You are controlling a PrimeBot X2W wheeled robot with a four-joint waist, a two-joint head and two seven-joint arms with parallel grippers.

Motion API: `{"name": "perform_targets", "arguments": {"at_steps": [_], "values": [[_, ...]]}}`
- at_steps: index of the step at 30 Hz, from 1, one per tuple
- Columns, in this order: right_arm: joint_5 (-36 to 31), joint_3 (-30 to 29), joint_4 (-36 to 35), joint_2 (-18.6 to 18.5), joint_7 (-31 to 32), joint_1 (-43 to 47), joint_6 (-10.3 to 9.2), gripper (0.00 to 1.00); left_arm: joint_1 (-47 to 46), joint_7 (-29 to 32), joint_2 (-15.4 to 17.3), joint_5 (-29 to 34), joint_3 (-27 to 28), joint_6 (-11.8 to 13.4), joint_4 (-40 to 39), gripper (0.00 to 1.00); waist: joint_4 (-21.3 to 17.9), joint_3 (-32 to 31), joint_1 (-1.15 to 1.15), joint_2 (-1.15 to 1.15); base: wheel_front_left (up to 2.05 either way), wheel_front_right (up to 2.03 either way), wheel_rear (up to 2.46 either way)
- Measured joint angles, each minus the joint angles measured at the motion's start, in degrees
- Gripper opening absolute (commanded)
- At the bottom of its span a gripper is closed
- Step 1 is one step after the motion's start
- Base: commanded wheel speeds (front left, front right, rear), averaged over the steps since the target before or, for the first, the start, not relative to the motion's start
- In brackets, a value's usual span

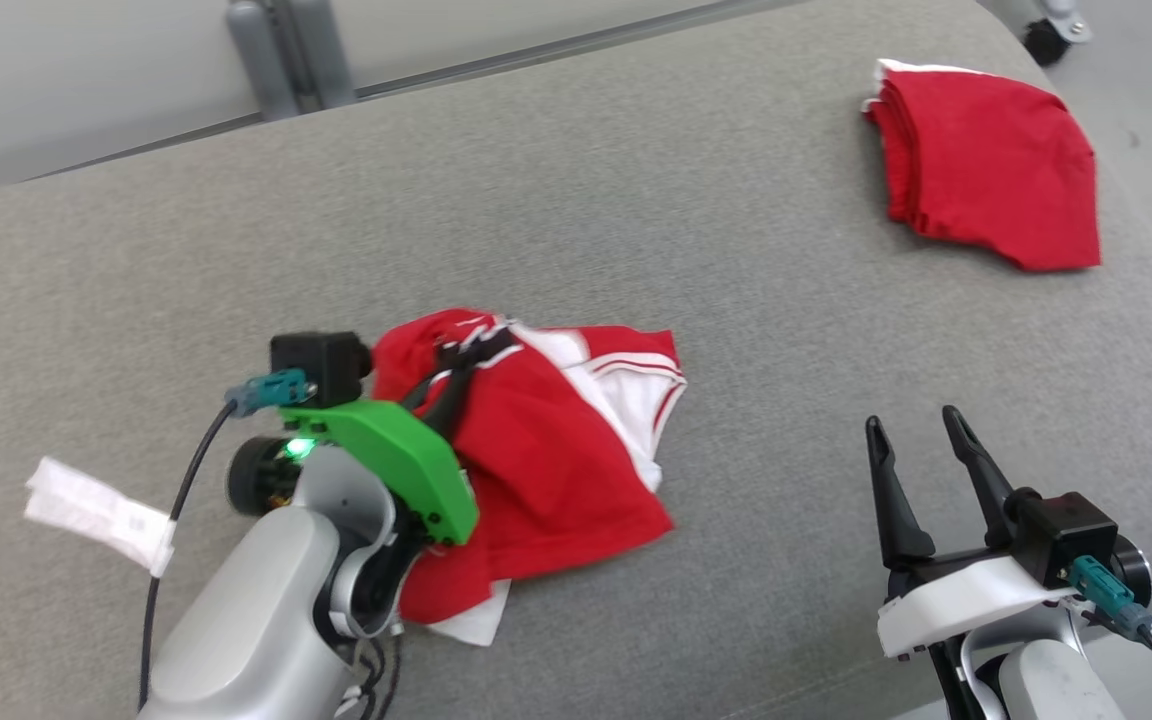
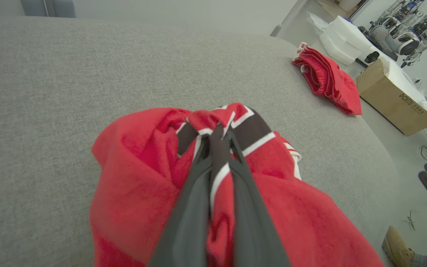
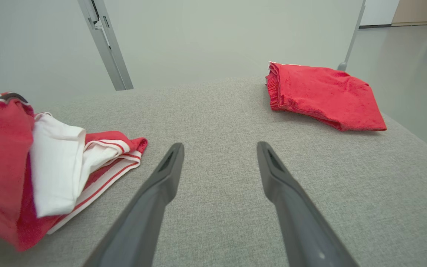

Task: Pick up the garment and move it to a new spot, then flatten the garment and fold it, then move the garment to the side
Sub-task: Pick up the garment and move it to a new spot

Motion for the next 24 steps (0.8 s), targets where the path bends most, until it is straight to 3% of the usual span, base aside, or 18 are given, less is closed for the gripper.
{"name": "perform_targets", "arguments": {"at_steps": [1, 2, 3, 4, 11, 20, 24], "values": [[0.0, 0.1, 0.0, 0.0, 0.0, 0.1, 0.00, 1.00, -0.3, -1.6, -0.1, 0.8, -0.1, 0.0, 2.9, 0.10, -0.6, 0.1, 0.00, 0.00, 0.00, 0.00, 0.00], [0.2, 0.2, 0.1, 0.0, 0.0, 0.2, 0.00, 1.00, -0.4, -3.0, -0.6, 0.9, -0.3, -0.4, 6.3, 0.32, -1.3, 0.2, 0.00, 0.00, 0.00, 0.00, 0.00], [0.4, 0.1, 0.1, 0.0, 0.0, 0.3, 0.00, 1.00, -0.5, -4.6, -0.8, 2.1, -1.3, -1.0, 8.9, 0.80, -1.9, 0.2, 0.00, 0.00, 0.00, 0.00, 0.00], [0.4, 0.0, 0.2, 0.0, 0.0, 0.3, 0.00, 1.00, -0.4, -6.1, -1.2, 2.8, -1.5, -1.1, 10.9, 1.00, -2.2, 0.3, 0.00, 0.00, 0.00, 0.00, 0.00], [-0.8, -0.7, -0.1, 0.1, 0.0, 0.6, 0.00, 1.00, -1.9, -19.5, -3.4, 6.7, -1.3, -2.4, 15.5, 1.00, -0.8, 0.2, 0.00, 0.00, 0.00, 0.00, 0.00], [-3.5, -2.6, -1.5, 0.1, 0.0, 2.2, 0.00, 1.00, 9.8, -24.1, -2.4, 11.6, 3.7, 5.1, 2.6, 1.00, 4.9, -3.8, 0.00, 0.00, 0.00, 0.00, 0.00], [-4.2, -3.0, -1.8, 0.1, 0.0, 3.1, 0.00, 1.00, 18.4, -24.2, -2.1, 16.6, 7.6, 6.3, -3.9, 1.00, 8.3, -6.1, 0.00, 0.00, 0.00, 0.00, 0.00]]}}
